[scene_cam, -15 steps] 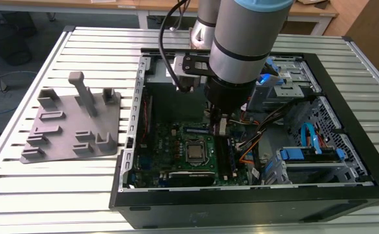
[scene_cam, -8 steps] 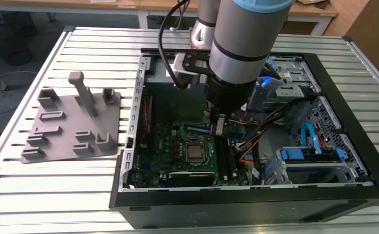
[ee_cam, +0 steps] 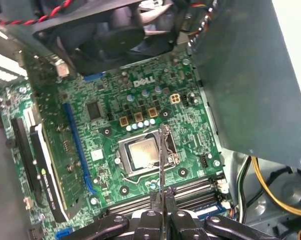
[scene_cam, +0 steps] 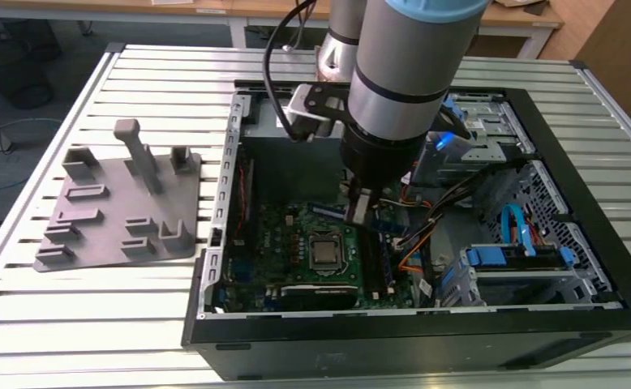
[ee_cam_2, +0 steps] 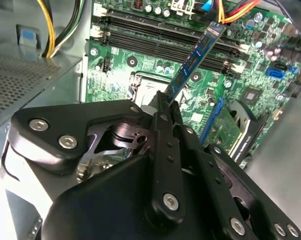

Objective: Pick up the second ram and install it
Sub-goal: 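Insert the second ram into the second slot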

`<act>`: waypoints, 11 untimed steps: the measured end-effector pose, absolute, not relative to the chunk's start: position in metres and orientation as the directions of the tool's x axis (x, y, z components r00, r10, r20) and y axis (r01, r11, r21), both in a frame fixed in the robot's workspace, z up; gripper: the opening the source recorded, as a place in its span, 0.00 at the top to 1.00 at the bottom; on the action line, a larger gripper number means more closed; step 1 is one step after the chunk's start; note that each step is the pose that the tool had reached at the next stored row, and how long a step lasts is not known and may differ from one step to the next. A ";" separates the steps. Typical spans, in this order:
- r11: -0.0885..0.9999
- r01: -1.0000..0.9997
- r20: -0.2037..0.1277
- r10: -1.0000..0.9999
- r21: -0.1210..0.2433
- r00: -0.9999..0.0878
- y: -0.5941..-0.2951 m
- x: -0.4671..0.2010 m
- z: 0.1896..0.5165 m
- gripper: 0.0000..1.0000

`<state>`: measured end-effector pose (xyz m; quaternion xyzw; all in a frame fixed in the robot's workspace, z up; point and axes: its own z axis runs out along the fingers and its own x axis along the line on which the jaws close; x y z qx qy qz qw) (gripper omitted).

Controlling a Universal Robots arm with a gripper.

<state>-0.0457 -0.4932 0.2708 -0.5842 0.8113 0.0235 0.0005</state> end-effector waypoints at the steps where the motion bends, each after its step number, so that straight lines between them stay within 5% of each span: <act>1: 0.328 -0.944 -0.028 -0.944 0.038 -0.329 -0.493 -0.046 0.271 0.86; 11: 0.447 -0.894 -0.028 -0.894 0.038 -0.448 -0.493 -0.046 0.270 0.86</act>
